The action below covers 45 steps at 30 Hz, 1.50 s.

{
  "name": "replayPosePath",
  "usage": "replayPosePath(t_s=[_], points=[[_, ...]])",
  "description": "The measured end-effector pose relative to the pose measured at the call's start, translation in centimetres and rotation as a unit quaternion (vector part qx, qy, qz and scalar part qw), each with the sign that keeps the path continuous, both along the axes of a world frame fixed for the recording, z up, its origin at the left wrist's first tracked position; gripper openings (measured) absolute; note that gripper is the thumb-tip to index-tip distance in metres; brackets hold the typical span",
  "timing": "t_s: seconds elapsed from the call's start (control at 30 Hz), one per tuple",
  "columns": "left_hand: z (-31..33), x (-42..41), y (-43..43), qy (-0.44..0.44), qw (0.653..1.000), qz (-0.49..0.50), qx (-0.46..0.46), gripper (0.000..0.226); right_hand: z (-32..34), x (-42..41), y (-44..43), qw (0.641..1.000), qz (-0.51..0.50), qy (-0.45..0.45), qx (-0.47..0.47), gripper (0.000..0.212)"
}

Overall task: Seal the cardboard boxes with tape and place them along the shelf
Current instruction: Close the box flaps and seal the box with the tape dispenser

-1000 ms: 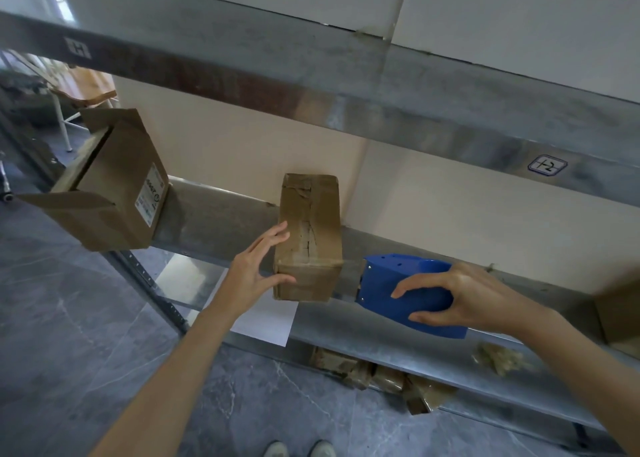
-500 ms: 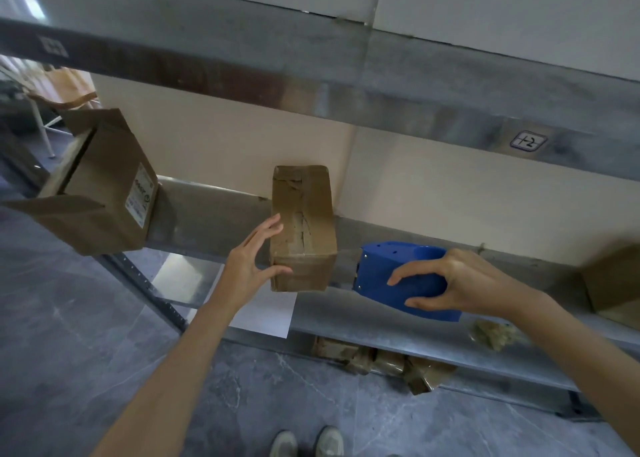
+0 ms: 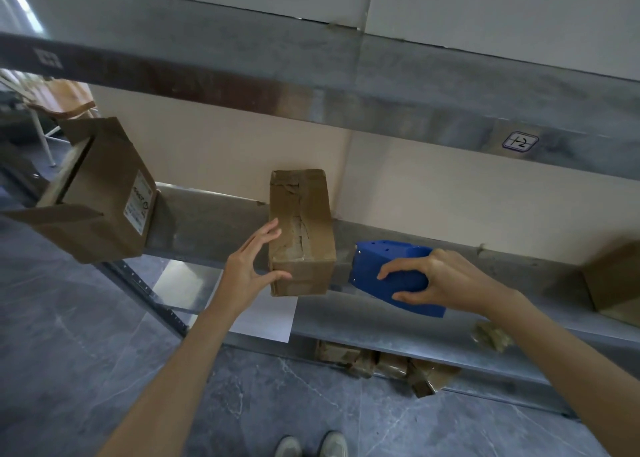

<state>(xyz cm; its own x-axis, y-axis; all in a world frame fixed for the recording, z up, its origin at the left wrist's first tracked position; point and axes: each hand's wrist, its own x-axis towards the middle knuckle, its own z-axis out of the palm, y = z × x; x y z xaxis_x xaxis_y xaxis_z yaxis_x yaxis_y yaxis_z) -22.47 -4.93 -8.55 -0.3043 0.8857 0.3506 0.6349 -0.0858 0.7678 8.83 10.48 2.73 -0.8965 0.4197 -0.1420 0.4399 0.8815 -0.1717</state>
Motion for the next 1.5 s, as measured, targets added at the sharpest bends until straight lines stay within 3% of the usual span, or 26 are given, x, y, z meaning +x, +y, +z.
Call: replayPosePath(t_s=[0.53,1.0,1.17,1.37,1.5], points=[[0.5,0.7,-0.1,-0.014,1.000,0.004,-0.001,0.077,-2.4,-3.7,-1.7,0.991,-0.018,-0.018,0.129,0.037],[0.6,1.3,-0.1,-0.027,1.000,0.006,0.000,0.077,-3.3,-5.9,-2.7,0.987,-0.081,0.004,0.137,0.034],[1.0,1.0,-0.2,-0.008,1.000,0.012,-0.009,0.078,-4.9,-5.4,0.4,0.987,-0.138,0.031,0.073,0.039],[1.1,1.6,-0.2,-0.026,0.999,0.023,-0.011,0.078,-8.6,-4.6,3.5,0.977,-0.182,0.071,-0.089,0.047],[1.2,1.7,-0.2,-0.035,0.999,0.023,-0.011,0.078,-10.7,-5.0,4.7,0.973,-0.189,0.059,-0.122,0.051]])
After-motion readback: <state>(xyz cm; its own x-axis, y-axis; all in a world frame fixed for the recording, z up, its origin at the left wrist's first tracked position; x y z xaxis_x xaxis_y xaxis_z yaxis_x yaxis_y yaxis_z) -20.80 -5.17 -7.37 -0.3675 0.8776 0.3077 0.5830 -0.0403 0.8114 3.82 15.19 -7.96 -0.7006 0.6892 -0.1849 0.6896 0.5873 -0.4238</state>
